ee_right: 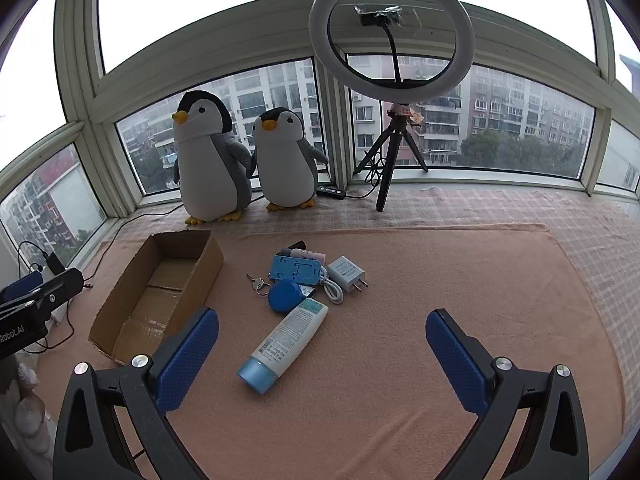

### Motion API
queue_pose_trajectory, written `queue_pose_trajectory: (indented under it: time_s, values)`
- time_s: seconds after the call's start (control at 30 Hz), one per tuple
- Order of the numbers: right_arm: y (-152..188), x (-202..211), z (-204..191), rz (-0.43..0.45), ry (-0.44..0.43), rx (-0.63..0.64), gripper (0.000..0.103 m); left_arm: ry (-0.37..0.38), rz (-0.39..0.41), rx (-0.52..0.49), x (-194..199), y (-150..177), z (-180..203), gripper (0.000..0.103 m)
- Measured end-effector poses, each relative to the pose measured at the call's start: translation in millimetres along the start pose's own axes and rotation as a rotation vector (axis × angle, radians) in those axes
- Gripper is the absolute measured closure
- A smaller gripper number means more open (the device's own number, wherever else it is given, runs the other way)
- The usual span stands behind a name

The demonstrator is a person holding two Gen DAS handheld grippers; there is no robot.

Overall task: Organize rigid objects
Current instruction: 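Move the right tool toward the white-and-blue sunscreen tube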

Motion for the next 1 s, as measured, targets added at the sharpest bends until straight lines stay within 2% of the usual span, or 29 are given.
queue_pose_trajectory:
  time_s: [1.0]
  values:
    - [0.6, 0.0, -3.3, -0.009, -0.003, 0.004, 0.001, -0.007, 0.001, 0.003, 0.0, 2.3, -1.1, 0.0]
Point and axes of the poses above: each gripper's, at about its wrist camera, not at the fingertips, and x roughly against the way its jaws point, z to its right, y to its underside, the point moved 7 cm from there along -x, roughly the way its jaws point, and after that the axes turned 14 degrees about z, right-handed, at the moved point
